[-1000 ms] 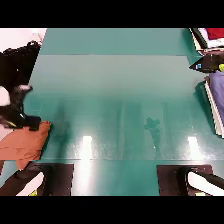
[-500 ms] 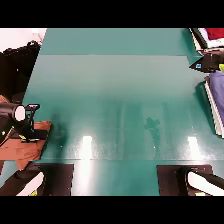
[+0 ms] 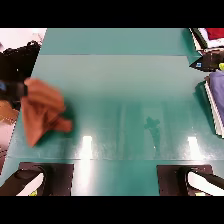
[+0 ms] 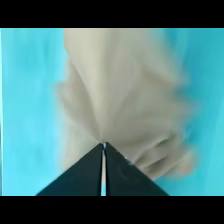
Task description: Fold the shirts.
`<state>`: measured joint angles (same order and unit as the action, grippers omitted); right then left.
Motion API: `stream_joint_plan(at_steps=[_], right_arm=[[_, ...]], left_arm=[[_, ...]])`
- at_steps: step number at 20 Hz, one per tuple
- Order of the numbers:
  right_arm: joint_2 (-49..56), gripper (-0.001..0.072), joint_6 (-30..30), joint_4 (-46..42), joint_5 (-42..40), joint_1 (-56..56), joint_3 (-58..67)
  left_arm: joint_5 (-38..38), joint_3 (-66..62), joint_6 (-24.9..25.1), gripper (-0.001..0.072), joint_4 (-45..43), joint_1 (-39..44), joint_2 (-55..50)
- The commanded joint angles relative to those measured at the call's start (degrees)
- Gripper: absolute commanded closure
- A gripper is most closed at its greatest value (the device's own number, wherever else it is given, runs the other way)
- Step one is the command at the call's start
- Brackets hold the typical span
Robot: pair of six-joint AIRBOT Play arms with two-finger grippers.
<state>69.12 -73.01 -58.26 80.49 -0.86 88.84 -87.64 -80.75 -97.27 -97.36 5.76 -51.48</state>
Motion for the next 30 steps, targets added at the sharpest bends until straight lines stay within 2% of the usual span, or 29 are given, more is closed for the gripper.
stream_joint_plan(at_steps=[1,3,8,12,14,15,17,20,22,25,27,30], right_arm=[[0.0,0.0693,0.0,0.2,-1.9,0.0,0.0],[-0.1,0.0693,0.0,1.3,-3.0,0.0,0.1],[-1.4,0.0693,0.0,7.1,-7.2,0.0,0.2],[-4.7,0.0693,0.0,7.2,-13.1,0.0,0.2],[-5.7,0.0693,0.0,7.2,-14.4,0.0,0.2],[-5.9,0.0693,0.0,7.1,-14.4,0.0,0.2],[-5.8,0.0693,0.0,7.1,-14.0,0.0,0.2],[-5.8,0.0693,0.0,7.2,-13.8,0.0,0.2],[-5.8,0.0693,0.0,7.2,-13.8,0.0,0.1],[-5.8,0.0693,0.0,7.2,-13.0,0.0,0.0],[-5.8,0.0693,0.0,7.2,-12.7,0.0,0.0],[-5.6,0.0693,0.0,7.2,-12.5,0.0,0.0]], left_arm=[[1.8,-16.1,0.2,0.0689,1.8,8.2,-0.9],[4.4,-20.5,0.3,0.0689,1.8,16.2,-3.2],[12.4,-22.8,6.7,0.0688,2.0,35.3,-16.1],[18.8,-22.8,14.3,0.0674,8.9,42.8,-28.0],[23.1,-22.8,15.0,0.0189,11.4,42.5,-31.1],[24.2,-22.8,15.0,0.0167,10.3,41.6,-31.5],[23.7,-22.8,15.0,0.0168,8.8,37.4,-31.4],[18.2,-22.0,12.3,0.0167,9.6,24.8,-31.6],[16.2,-18.9,10.4,0.0167,13.9,15.3,-31.8],[16.4,-9.7,10.7,0.0167,25.6,3.9,-32.1],[18.1,-2.0,11.0,0.0167,30.4,-0.7,-32.1],[22.8,8.2,12.8,0.0167,33.2,-3.3,-32.1]])
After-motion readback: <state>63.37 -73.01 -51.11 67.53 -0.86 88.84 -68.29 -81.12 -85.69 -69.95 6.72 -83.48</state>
